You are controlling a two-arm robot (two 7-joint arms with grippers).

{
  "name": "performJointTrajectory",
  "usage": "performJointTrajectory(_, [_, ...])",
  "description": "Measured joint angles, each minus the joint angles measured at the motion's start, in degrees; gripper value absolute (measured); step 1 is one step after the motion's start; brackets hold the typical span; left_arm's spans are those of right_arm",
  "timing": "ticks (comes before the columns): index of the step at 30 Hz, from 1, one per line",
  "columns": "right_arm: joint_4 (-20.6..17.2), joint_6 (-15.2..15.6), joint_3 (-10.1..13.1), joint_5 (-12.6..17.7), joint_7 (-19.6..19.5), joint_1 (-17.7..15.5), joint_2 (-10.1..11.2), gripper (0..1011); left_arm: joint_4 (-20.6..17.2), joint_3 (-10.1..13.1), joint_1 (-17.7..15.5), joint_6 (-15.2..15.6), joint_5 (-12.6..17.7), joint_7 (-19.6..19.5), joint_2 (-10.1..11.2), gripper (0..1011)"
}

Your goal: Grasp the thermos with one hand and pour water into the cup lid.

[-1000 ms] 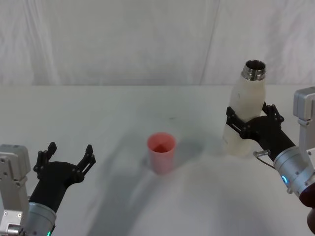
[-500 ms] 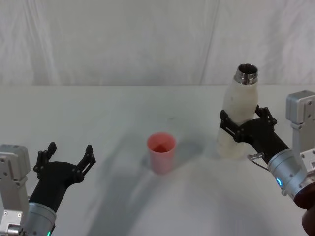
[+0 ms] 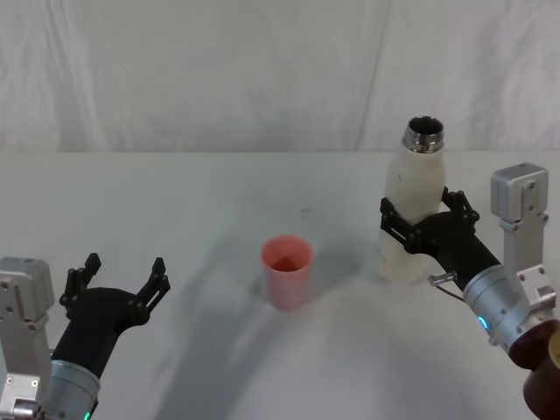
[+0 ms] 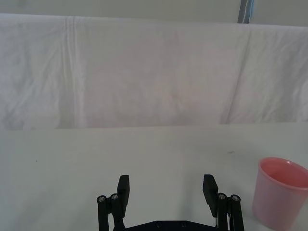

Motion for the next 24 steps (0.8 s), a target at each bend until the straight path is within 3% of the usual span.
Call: performJointTrajectory(24, [5.15, -1.65, -0.7, -1.3, -0.39, 2.55, -1.26, 950, 0.0, 0.0, 0.0, 0.0, 0.0, 0.0, 0.0, 1001])
